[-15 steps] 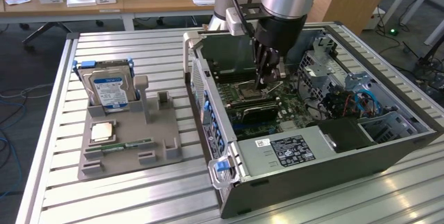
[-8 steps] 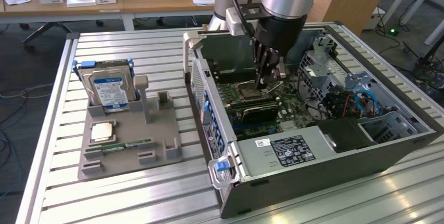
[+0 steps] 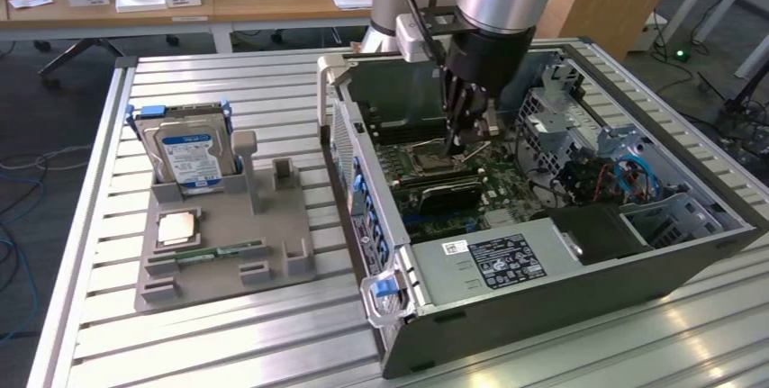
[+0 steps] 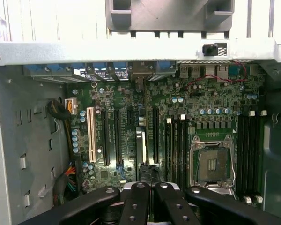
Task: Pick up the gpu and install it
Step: 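Press down on the gpu until it lock into place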
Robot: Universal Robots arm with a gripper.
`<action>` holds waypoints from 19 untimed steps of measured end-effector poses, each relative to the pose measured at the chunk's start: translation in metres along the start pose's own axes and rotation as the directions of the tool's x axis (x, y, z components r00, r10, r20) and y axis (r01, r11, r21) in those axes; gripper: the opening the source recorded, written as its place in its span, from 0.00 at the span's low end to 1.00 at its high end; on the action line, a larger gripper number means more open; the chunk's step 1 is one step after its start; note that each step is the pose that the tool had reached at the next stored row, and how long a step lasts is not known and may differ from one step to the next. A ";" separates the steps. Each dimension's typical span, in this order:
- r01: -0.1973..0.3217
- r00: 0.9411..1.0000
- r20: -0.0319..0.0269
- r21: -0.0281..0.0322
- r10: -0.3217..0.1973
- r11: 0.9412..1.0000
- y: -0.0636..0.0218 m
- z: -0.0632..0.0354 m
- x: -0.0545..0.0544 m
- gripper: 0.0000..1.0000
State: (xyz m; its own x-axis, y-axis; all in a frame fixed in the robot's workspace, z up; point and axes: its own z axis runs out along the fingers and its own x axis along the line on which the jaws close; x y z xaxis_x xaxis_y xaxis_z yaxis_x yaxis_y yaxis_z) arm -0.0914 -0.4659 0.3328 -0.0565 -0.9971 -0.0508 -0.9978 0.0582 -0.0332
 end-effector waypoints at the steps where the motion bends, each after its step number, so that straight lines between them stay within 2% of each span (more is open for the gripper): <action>1: 0.000 1.000 0.000 0.000 0.000 1.000 0.0000 0.0019 0.000 0.11; 19: -0.002 1.000 0.000 0.000 0.002 1.000 0.0011 0.0345 0.002 0.11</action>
State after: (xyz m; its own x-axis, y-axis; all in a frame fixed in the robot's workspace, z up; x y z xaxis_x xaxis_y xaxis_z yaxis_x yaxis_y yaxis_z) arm -0.0914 -0.4659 0.2982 -0.0581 -0.9970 -0.0507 -0.9977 0.0599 -0.0332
